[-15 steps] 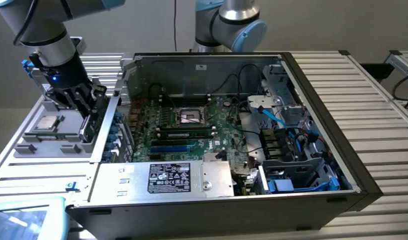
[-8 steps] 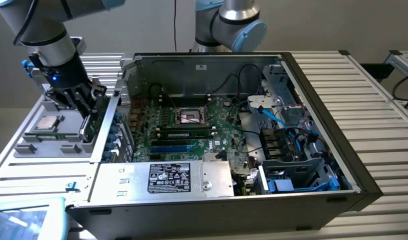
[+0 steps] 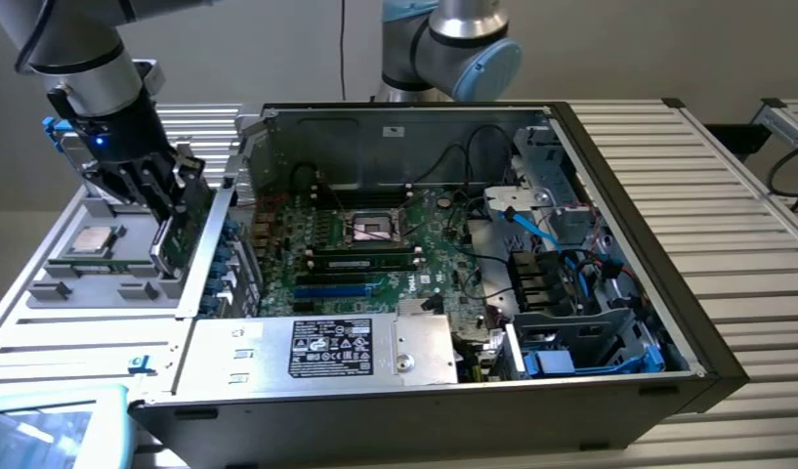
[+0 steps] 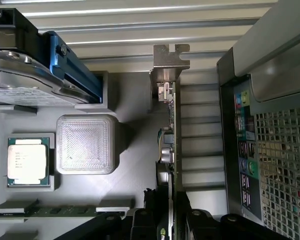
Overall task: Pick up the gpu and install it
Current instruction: 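Pick up the gpu and move the gpu toward the slot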
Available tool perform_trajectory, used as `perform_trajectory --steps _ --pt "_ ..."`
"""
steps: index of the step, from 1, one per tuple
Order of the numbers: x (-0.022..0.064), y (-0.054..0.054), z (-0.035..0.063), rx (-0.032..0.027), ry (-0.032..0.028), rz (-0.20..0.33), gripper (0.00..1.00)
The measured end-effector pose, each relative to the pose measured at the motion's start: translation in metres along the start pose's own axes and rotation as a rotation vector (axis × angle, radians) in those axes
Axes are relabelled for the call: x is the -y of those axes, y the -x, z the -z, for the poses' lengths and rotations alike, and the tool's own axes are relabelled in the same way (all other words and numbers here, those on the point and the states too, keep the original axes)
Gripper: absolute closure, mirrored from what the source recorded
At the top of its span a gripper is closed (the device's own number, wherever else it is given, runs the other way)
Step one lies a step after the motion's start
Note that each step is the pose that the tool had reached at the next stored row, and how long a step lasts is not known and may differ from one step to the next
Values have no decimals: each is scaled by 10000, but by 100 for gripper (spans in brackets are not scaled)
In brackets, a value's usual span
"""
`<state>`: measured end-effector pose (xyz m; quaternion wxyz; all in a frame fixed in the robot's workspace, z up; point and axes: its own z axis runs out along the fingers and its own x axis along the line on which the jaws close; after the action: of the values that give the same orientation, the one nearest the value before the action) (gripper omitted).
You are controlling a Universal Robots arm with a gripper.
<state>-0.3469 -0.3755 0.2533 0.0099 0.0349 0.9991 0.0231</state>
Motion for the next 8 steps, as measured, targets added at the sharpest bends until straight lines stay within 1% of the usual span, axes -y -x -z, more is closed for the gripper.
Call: perform_trajectory --steps 5,8 --pt "-5 2 94 1 -11 1 73" --pt "-9 3 166 1 -30 0 73"
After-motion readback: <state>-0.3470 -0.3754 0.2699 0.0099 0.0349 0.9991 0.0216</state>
